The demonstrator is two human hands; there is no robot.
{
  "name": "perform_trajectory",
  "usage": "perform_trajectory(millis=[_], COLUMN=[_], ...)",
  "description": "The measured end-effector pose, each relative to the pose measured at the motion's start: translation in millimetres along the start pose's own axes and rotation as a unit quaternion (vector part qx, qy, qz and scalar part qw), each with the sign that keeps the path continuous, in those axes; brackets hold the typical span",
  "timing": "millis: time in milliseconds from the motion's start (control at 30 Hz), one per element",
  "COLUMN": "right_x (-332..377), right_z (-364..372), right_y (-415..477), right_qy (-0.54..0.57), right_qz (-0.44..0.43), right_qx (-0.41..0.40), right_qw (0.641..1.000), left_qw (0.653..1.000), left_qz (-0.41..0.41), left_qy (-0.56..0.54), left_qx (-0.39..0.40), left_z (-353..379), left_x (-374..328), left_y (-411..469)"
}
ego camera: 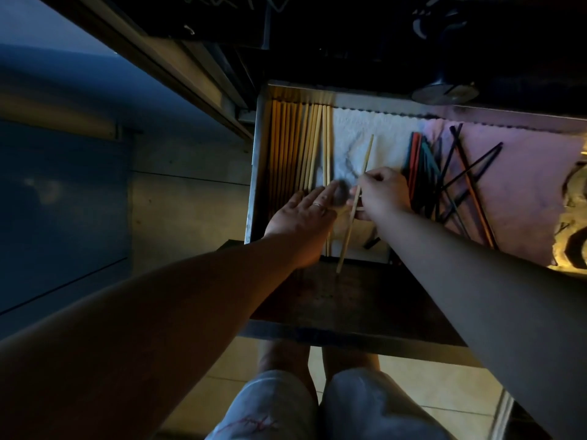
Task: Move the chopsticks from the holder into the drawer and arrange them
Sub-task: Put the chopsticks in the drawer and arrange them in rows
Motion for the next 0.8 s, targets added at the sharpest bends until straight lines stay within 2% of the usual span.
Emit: perform_trajectory(millis=[100,200,267,400,500,567,667,800], right_x=[0,2,5,13,29,34,27,25], right_z=[3,8,10,13,9,19,36,50], right_y=[0,1,4,6,-4,-15,-18,-13], right_qy=[-0.011,-0.03,-0.054,-0.13,-0.184,-0.18,-0.202,-0.265], right_qz=[-0.011,-0.035,-0.067,-0.119,-0.248,-0.307,-0.292,-0.273], right_qx=[0.004,0.006,-0.005,-0.013,-0.061,-0.031,0.004,-0.012], right_qw=[1.0,0.999,0.996,0.984,0.949,0.934,0.935,0.925], left_qw=[1.0,0.999,0.998,0.989,0.983,0.983,0.986,0.987], left_qz=[-0.008,-0.024,-0.059,-0.141,-0.17,-0.175,-0.165,-0.149], left_qy=[-0.001,-0.001,-0.007,-0.047,-0.065,-0.057,-0.003,0.064], left_qx=[0.007,-0.021,-0.029,0.003,0.009,0.006,-0.005,-0.021], left_z=[1,-3,-4,-2,-4,-5,-5,-7], left_x=[3,12,23,37,35,32,32,37], left_y=[3,1,-3,-7,-6,-4,-4,-8])
Point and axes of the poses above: each hand's wrist, its own y-axis towards the middle knuckle, its own z-axis out of the palm, x = y × z, the point moved 7 cm from there along y, towards the middle knuckle, and after that the axes turned 11 degrees about -x, right-handed, at the moved point
